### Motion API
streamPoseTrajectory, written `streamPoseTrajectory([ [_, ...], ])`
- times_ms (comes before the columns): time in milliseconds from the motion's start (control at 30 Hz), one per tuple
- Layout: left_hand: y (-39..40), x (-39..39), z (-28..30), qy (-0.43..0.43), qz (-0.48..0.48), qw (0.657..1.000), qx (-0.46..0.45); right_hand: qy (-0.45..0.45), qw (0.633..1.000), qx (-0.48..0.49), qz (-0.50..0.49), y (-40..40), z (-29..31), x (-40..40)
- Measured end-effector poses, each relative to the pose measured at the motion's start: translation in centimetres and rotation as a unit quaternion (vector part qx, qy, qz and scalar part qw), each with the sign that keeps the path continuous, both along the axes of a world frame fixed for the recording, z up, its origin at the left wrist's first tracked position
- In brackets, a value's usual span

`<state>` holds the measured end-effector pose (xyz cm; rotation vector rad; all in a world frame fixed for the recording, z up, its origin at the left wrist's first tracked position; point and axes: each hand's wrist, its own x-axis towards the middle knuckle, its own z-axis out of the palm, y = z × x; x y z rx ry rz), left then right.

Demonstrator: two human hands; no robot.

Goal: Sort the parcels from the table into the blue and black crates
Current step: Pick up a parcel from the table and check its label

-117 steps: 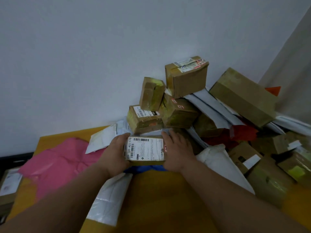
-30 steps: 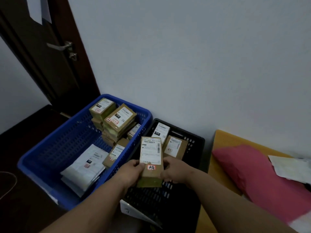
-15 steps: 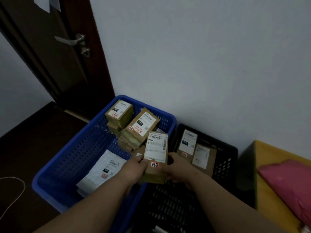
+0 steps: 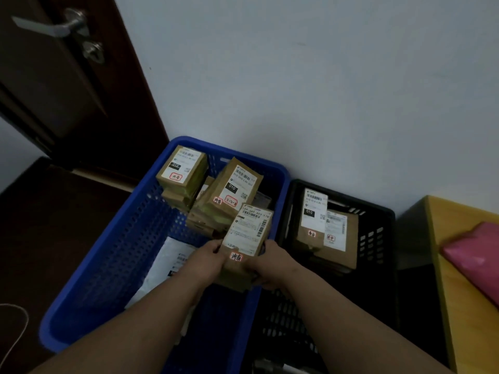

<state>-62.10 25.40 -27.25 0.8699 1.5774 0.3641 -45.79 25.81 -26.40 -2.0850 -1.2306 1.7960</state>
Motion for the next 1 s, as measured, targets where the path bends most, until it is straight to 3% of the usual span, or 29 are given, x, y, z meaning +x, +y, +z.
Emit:
streamPoseTrajectory([
  [200,2.0,0.1,-1.6,0.040,-0.019,0.999,0.005,0.017,0.998,-0.040,-0.052,1.2,-2.0,-0.5],
  [467,4.3,1.7,-2.1,0.151,-0.090,0.983,0.059,0.038,0.994,-0.006,-0.100,2.9,-3.9,0.2],
  [633,6.1,2.2,-2.3,0.144,-0.117,0.979,0.085,0.066,0.984,0.047,-0.161,4.7,-4.7,-0.8],
  [867,8.4,2.0,-2.9,0.171,-0.189,0.964,0.072,0.058,0.973,0.021,-0.221,7.1,-6.1,-1.2],
  [933,8.9,1.8,-3.2,0.172,-0.207,0.959,0.092,0.052,0.972,0.014,-0.227,7.6,-6.5,-1.4],
  [1000,9.7,1.4,-3.5,0.189,-0.212,0.943,0.173,0.045,0.975,0.005,-0.218,8.0,-6.8,-1.8],
])
